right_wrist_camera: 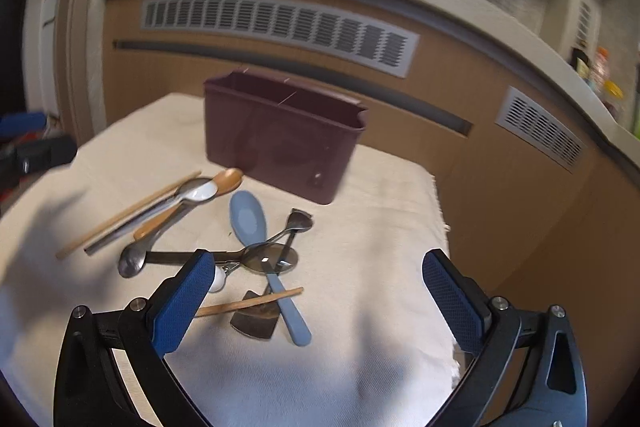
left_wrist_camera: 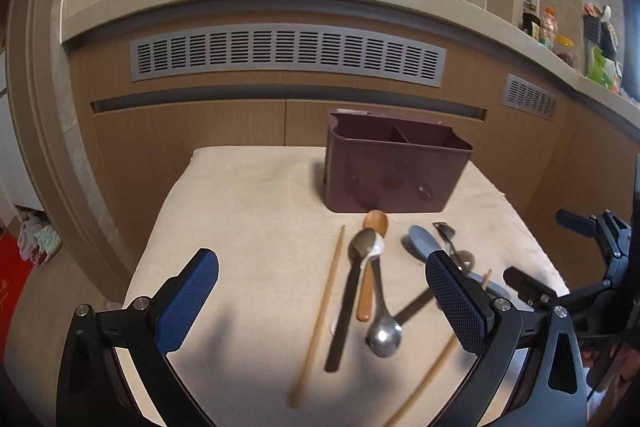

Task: Organize utensils
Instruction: 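Grasp the metal spoon with the left tool while the right tool grasps the blue spoon, then lift the metal spoon with the left tool while the right tool lifts the blue spoon, then lower both spoons into the maroon caddy and open both tools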

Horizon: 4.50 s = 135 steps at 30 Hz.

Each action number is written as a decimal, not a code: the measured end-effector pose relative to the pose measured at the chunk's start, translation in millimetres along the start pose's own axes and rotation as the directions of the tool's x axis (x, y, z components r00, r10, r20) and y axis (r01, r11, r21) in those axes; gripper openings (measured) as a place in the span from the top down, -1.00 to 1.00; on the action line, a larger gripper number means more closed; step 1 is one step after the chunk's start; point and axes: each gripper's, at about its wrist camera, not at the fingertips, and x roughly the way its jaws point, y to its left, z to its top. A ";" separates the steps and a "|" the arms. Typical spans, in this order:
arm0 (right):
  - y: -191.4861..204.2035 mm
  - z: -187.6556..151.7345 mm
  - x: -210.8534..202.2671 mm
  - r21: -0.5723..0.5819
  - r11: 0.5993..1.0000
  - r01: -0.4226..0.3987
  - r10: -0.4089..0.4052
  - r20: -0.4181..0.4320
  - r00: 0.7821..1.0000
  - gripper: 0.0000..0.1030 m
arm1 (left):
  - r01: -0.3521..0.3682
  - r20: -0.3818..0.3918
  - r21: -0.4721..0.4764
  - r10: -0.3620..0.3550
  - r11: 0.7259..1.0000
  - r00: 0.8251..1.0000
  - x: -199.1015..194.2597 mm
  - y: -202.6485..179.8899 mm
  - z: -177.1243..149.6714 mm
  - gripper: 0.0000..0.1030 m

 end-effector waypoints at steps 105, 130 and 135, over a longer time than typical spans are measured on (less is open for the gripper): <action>-24.0 9.2 59.0 0.141 0.931 -0.337 0.355 -0.131 0.926 0.40 | 0.284 -0.473 0.169 -0.175 0.944 0.863 128.7 -66.8 17.6 0.80; -36.9 -10.2 52.6 0.225 0.905 -0.362 0.392 -0.109 0.913 0.40 | 0.243 -0.353 0.122 -0.186 0.962 0.917 105.6 -58.3 35.7 0.37; -33.7 0.0 38.7 0.222 0.910 -0.350 0.375 -0.080 0.924 0.40 | 0.203 -0.165 0.127 -0.181 0.971 0.970 47.3 -59.3 36.5 0.37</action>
